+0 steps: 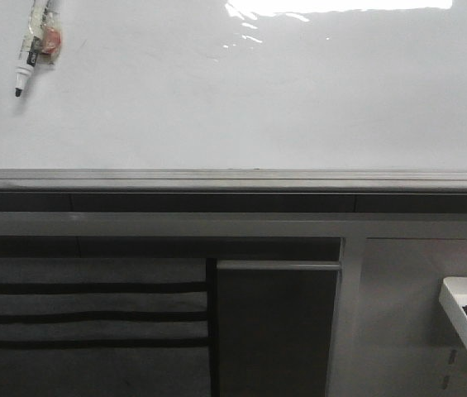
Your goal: Write number 3 on whiteboard
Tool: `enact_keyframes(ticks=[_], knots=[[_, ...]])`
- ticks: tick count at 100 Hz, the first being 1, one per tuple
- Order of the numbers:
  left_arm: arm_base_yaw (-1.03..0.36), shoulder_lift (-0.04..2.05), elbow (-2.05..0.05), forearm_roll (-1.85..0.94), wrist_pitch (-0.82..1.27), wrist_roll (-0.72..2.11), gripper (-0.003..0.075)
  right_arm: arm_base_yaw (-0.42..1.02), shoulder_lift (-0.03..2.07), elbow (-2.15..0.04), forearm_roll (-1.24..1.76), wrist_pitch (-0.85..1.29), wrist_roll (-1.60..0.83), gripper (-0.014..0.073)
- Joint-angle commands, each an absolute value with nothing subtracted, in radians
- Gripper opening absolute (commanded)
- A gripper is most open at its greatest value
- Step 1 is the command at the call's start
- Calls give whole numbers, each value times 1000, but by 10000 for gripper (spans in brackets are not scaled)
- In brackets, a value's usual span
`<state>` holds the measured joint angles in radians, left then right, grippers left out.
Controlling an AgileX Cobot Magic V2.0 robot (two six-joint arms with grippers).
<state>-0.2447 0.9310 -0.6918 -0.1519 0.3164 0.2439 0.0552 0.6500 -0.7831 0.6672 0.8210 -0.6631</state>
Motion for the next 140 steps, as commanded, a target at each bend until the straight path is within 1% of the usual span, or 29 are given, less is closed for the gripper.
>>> enact_keyframes(ticks=[1, 17, 42, 59, 83, 90, 102, 117, 140], knots=[[-268, 1013, -740, -166, 157, 245, 333, 53, 675, -819, 741, 774, -716, 476], [-291, 1161, -802, -165, 58, 245, 334, 53, 679, -819, 741, 774, -716, 476], [-291, 1336, -910, -162, 41, 245, 334, 53, 679, -819, 741, 786, -716, 476], [-291, 1404, -944, -155, 13, 245, 333, 53, 679, -819, 741, 791, -716, 476], [-291, 1435, -944, -155, -36, 245, 328, 53, 679, -819, 741, 791, -716, 476], [-291, 1435, -944, -155, -37, 245, 293, 53, 679, -819, 741, 791, -716, 476], [-291, 1435, -944, -155, -39, 245, 198, 53, 679, -819, 741, 791, -716, 476], [-291, 1435, -944, -155, -43, 245, 111, 53, 679, -819, 741, 791, -716, 476], [-291, 1435, -944, -155, -43, 245, 17, 53, 679, -819, 741, 791, -716, 476]])
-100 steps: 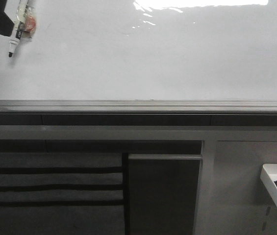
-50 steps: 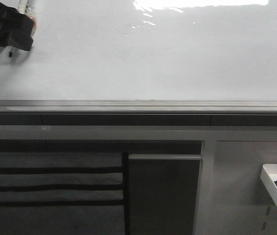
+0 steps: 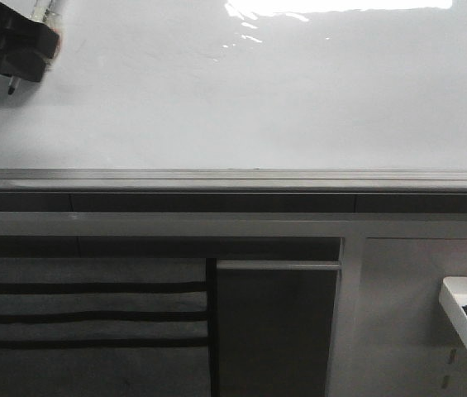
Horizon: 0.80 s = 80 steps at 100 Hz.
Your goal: Write number 3 on whiteboard
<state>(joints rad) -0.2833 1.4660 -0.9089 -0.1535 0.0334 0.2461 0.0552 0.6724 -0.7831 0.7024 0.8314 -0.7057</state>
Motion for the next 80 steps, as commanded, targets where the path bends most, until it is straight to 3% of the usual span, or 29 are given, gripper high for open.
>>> enact_keyframes(ticks=[1, 27, 40, 58, 80], knots=[[-291, 1435, -944, -155, -43, 245, 14, 53, 679, -819, 741, 791, -716, 476], [-291, 1408, -947, -110, 31, 245, -18, 53, 679, -826, 748, 784, -714, 476], [-314, 1342, -1004, -19, 323, 291, -18, 53, 687, -879, 761, 895, -714, 476], [-418, 1273, -1094, -96, 738, 570, -18, 78, 765, -959, 788, 1060, -756, 475], [-610, 1244, -1153, -304, 1016, 854, -18, 275, 870, -985, 776, 1082, -942, 444]])
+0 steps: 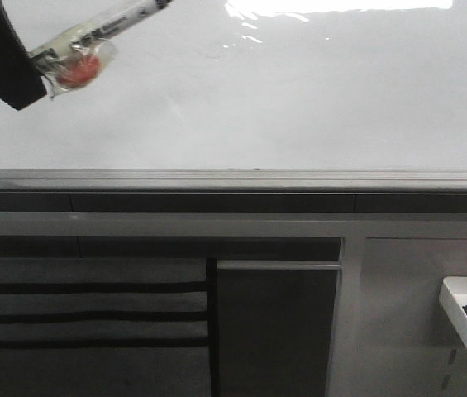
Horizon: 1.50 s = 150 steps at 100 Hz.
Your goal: Write number 3 on whiteboard
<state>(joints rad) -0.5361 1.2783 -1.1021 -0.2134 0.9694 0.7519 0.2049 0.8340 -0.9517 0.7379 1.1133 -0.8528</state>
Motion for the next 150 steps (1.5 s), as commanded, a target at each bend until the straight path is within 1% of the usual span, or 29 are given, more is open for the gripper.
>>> enact_keyframes(ticks=[1, 18, 32, 53, 66, 73, 85, 97, 104, 124, 129, 143, 150], knots=[[-624, 1244, -1155, -309, 1019, 859, -18, 282, 879, -985, 772, 1079, -946, 442], [-778, 1244, -1161, -309, 1013, 903, -18, 431, 971, -1005, 700, 1018, -985, 434], [-848, 1244, -1163, -309, 1011, 912, -18, 518, 1044, -1034, 700, 970, -1029, 434], [-872, 1244, -1174, -311, 1011, 912, -18, 623, 1129, -1045, 704, 883, -1063, 434], [-872, 1244, -1174, -311, 1011, 912, -18, 630, 1143, -1045, 715, 843, -1063, 430], [-872, 1244, -1174, -311, 1011, 912, -18, 630, 1143, -1045, 719, 830, -1063, 391], [-872, 1244, -1174, -311, 1011, 912, -18, 630, 1143, -1045, 721, 827, -1063, 287], [-872, 1244, -1174, -311, 1011, 912, -18, 630, 1144, -1045, 721, 844, -1063, 216], [-872, 1244, -1174, -311, 1011, 912, -18, 630, 1147, -1045, 721, 851, -1063, 202], [-872, 1244, -1174, -311, 1009, 912, -18, 630, 1149, -1045, 721, 852, -1063, 202], [-872, 1244, -1174, -311, 1005, 912, -18, 630, 1149, -1045, 721, 855, -1063, 182], [-872, 1244, -1174, -313, 1003, 912, -17, 630, 1149, -1045, 721, 857, -1063, 33], [-870, 1244, -1174, -315, 1003, 912, 14, 630, 1149, -1045, 721, 857, -1063, -17]])
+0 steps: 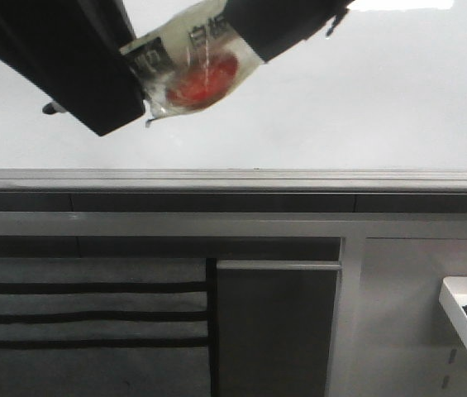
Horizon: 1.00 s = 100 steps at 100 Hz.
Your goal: Write number 3 on whiteboard
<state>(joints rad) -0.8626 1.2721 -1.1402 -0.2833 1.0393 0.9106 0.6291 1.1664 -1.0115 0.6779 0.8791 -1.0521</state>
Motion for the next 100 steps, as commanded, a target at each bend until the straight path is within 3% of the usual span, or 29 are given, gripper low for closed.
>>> enact_keyframes(ticks=[1, 19, 26, 63, 85, 100], knots=[[-870, 1244, -1174, -315, 1003, 912, 27, 630, 1149, -1045, 721, 857, -1063, -20], [-868, 1244, -1177, -304, 956, 908, 302, 630, 1149, -1045, 716, 857, -1063, -39], [-858, 1244, -1189, -302, 934, 886, 362, 630, 1140, -1045, 691, 855, -1062, -39], [-675, 1053, -1172, -312, 845, 703, 368, 454, 951, -1039, 451, 822, -746, -39], [-567, 871, -969, -314, 720, 585, 368, 237, 818, -894, 451, 734, -585, -39], [-537, 772, -836, -336, 601, 566, 367, 197, 793, -790, 488, 685, -582, -39]])
